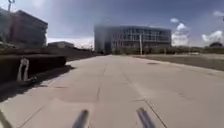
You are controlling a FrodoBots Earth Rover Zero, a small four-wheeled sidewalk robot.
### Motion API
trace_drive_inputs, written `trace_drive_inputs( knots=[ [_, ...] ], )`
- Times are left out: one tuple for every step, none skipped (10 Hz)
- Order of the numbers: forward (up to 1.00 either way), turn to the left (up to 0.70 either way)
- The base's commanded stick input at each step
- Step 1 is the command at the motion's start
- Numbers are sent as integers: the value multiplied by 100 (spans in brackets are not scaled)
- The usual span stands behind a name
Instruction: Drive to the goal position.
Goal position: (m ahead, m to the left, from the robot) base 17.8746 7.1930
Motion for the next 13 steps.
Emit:
trace_drive_inputs(
  knots=[
    [100, 0],
    [100, 0],
    [100, 0],
    [100, 0],
    [100, 0],
    [100, 0],
    [100, 0],
    [100, 4],
    [100, 27],
    [100, 8],
    [100, 0],
    [100, 0],
    [100, 0]
  ],
)
